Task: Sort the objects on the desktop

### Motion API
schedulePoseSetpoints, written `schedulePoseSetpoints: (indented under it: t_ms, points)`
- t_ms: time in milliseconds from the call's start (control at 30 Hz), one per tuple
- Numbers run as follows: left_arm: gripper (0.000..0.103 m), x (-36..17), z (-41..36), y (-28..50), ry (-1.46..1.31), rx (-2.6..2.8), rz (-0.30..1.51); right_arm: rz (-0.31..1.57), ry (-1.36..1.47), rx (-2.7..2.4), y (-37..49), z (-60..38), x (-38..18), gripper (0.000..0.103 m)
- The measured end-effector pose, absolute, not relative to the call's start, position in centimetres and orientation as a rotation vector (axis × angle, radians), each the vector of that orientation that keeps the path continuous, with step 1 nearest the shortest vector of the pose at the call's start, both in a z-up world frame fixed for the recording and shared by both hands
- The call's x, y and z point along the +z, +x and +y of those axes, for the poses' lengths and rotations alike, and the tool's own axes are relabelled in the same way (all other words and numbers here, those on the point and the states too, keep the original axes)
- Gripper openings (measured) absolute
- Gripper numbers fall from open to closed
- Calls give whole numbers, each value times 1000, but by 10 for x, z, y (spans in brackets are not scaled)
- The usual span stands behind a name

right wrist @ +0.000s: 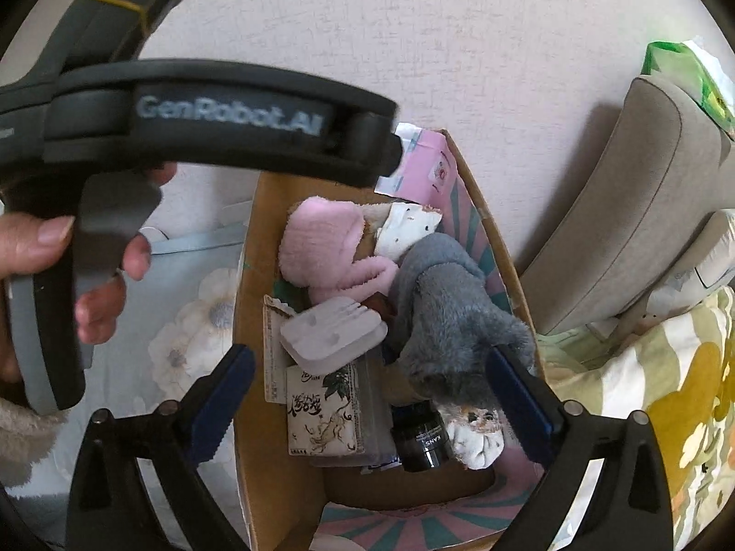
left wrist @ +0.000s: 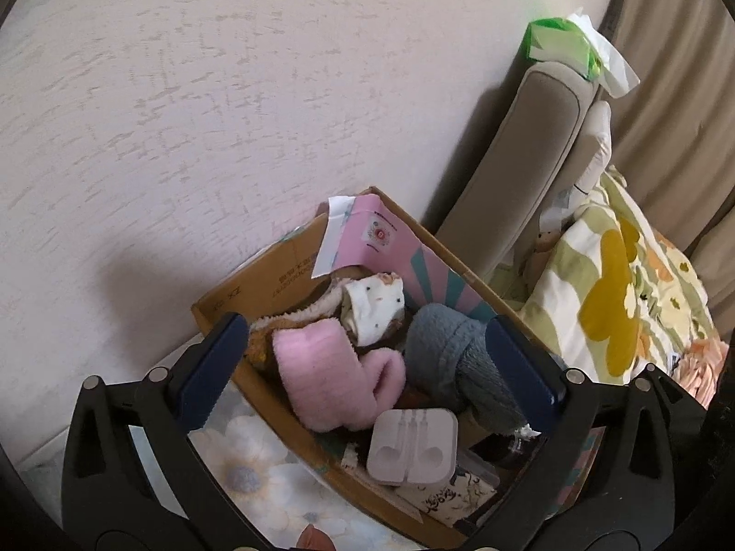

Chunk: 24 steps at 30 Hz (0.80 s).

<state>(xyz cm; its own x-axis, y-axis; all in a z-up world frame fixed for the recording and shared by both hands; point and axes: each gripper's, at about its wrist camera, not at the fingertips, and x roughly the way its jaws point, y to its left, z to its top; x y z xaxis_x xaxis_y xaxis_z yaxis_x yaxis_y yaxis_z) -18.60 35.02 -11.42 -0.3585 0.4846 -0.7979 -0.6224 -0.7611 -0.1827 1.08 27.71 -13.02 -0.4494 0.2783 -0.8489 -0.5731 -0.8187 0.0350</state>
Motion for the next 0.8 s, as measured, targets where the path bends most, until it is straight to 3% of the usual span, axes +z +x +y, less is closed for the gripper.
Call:
schedulePoseSetpoints:
  t_ms: [333,800]
  points:
    - [103,-103,314,-181,-1282,2219,200,488,-1225,2260,12,268,-111,100]
    - [103,-77,171,-132,-1374,2514,-99,347,-1275,2347,-30,214,-81,100]
